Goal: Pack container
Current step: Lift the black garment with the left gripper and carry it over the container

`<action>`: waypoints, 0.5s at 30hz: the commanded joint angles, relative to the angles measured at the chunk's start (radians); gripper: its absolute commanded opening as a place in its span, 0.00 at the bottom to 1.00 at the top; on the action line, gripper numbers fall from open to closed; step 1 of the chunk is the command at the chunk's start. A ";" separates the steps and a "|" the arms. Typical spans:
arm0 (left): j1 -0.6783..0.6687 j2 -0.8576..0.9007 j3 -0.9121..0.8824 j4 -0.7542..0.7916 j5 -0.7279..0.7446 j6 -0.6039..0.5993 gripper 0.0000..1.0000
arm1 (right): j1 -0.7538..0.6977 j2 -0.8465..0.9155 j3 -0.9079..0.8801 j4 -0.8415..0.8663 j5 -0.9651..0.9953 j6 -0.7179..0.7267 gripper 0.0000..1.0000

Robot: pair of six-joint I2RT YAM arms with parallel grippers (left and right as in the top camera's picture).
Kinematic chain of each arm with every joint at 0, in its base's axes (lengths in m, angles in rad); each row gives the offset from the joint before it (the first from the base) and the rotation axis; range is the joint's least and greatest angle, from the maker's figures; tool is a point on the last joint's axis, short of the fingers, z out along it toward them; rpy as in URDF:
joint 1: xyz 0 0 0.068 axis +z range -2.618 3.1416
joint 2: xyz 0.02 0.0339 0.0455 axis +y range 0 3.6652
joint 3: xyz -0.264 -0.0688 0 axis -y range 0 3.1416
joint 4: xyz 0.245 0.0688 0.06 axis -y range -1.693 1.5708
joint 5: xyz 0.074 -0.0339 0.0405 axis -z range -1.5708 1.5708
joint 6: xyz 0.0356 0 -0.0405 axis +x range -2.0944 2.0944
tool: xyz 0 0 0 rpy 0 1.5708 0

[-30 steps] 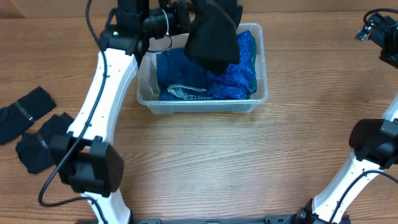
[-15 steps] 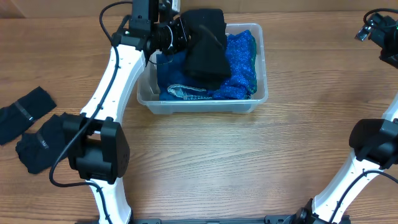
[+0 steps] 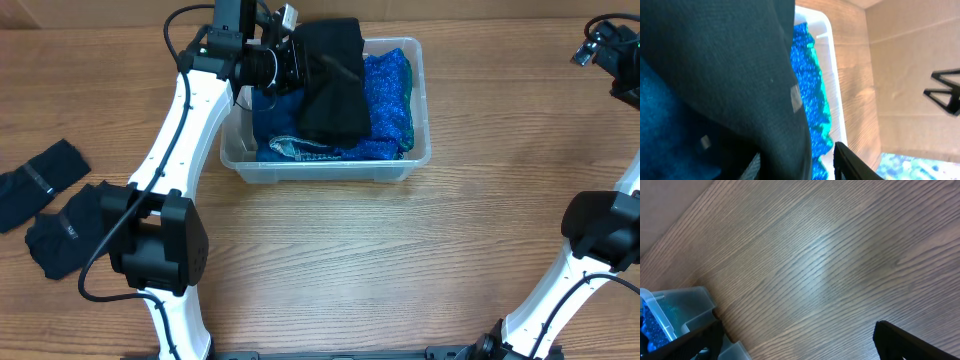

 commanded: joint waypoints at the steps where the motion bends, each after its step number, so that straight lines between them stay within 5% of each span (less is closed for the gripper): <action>1: -0.006 -0.125 0.034 -0.077 -0.047 0.146 0.47 | 0.002 -0.035 0.027 0.003 0.000 0.000 1.00; 6: 0.005 -0.206 0.034 -0.202 -0.245 0.280 0.62 | 0.002 -0.035 0.027 0.003 0.000 0.000 1.00; 10: 0.022 -0.208 0.034 -0.202 -0.263 0.317 0.65 | 0.002 -0.035 0.027 0.003 0.000 0.000 1.00; 15: -0.020 -0.193 0.034 -0.122 -0.398 0.318 0.35 | 0.002 -0.035 0.027 0.003 0.000 0.001 1.00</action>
